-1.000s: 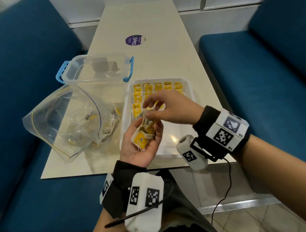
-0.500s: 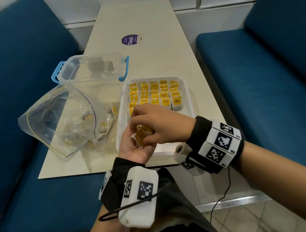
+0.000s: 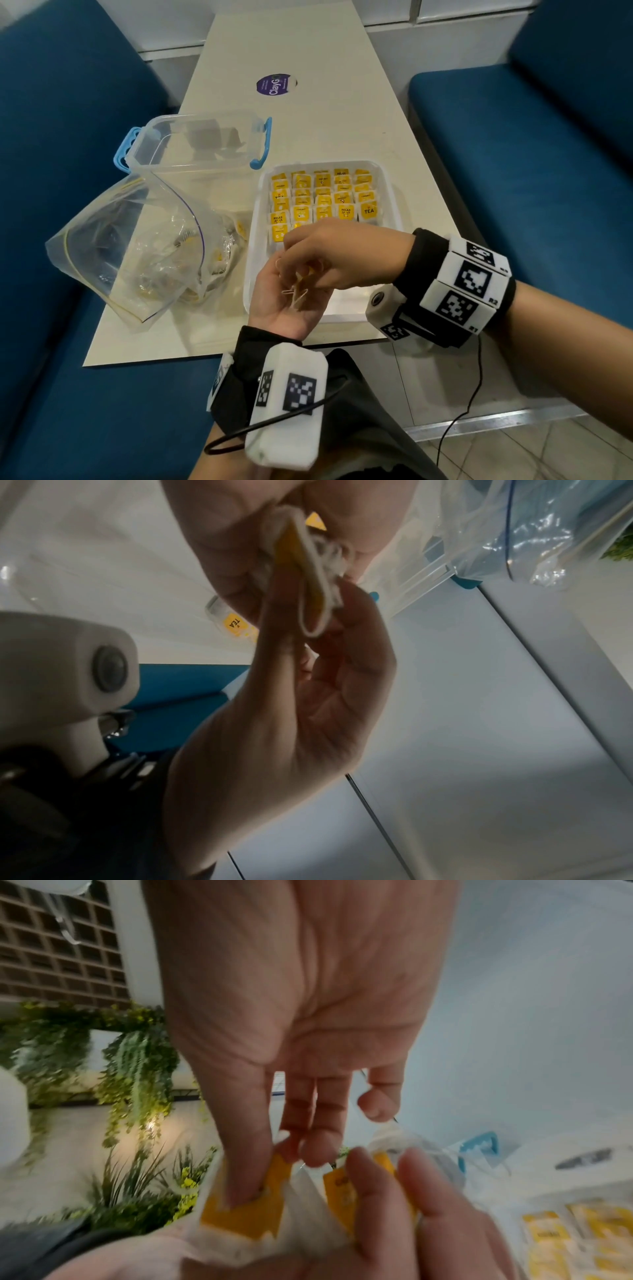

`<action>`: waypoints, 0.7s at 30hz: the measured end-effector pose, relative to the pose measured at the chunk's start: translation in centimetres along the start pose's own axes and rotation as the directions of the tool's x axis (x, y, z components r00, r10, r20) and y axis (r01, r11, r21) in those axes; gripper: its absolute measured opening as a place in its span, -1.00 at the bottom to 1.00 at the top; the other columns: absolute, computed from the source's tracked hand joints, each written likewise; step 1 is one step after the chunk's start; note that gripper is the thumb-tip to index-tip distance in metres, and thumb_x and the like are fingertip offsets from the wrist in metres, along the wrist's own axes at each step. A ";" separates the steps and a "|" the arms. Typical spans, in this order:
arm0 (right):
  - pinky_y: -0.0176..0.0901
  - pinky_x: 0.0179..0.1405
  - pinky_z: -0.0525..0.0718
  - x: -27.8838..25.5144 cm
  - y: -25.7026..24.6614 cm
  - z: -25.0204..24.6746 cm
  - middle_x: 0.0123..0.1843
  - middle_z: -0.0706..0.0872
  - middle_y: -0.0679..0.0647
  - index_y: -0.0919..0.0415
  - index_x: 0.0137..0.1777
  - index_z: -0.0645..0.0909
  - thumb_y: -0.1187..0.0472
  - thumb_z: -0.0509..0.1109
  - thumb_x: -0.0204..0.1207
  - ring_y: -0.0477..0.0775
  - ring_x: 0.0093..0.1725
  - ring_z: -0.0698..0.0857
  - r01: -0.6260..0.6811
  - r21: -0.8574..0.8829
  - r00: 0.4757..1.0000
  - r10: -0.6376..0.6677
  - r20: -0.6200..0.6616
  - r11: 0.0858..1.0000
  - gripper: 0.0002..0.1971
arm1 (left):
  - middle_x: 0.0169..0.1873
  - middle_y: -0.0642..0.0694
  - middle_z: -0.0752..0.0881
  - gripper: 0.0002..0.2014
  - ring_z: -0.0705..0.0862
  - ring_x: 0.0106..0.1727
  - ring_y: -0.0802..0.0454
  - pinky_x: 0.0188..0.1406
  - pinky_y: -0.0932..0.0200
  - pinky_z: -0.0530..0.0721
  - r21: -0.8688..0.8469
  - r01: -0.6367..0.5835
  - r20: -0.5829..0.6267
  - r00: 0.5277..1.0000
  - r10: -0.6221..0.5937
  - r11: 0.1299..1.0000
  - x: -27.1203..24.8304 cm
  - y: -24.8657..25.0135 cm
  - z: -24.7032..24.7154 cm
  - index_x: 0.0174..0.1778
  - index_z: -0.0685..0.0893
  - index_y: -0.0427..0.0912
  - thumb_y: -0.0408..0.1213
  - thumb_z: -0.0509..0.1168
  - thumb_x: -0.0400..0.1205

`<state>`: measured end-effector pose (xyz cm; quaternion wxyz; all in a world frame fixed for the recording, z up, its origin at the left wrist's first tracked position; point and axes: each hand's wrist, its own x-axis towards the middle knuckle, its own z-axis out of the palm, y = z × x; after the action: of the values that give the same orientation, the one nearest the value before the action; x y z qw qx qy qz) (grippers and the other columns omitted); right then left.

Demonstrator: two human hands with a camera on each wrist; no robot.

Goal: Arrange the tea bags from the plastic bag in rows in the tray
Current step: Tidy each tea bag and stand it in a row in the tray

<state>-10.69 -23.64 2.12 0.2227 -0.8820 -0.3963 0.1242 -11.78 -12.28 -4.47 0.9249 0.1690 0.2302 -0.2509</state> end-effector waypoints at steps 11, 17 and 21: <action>-0.39 -0.18 0.57 -0.2 0.6 -0.5 -0.20 0.64 0.00 0.26 -0.01 0.64 0.30 0.46 0.46 -0.20 -0.27 0.57 -0.015 0.374 0.974 0.098 -0.204 0.927 -0.87 | -0.28 -0.20 0.77 -0.84 0.70 -0.17 -0.05 -0.07 0.22 0.62 0.001 -0.031 -0.041 0.999 0.031 1.000 -1.2 0.2 0.9 -0.44 0.78 -0.35 -0.36 0.33 0.34; -0.21 -0.03 0.59 0.3 1.3 -0.6 -0.10 0.64 0.07 0.00 -0.23 0.55 0.30 0.47 0.41 -0.09 -0.07 0.62 0.019 0.540 0.908 0.212 -0.362 0.841 -0.80 | -0.20 -0.33 0.67 -0.80 0.63 -0.20 -0.19 -0.38 0.22 0.70 -0.140 0.050 -0.108 0.992 -0.065 0.989 -0.9 0.7 0.4 -0.11 0.62 -0.45 -0.34 0.24 0.55; -0.30 -0.06 0.60 0.7 1.8 -0.9 -0.25 0.59 0.01 0.22 -0.18 0.54 0.48 0.42 0.44 -0.17 -0.20 0.58 0.057 0.688 0.850 0.327 -0.413 0.723 -0.83 | -0.11 -0.32 0.63 -0.73 0.63 -0.12 -0.17 -0.37 0.16 0.74 -0.155 0.084 -0.087 0.991 -0.098 0.984 -1.0 0.8 0.2 -0.02 0.61 -0.43 -0.39 0.31 0.39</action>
<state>-8.77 -24.41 1.98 0.6144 -0.7667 -0.1820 0.0398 -12.07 -11.31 -3.64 0.9108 0.0996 0.2992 -0.2665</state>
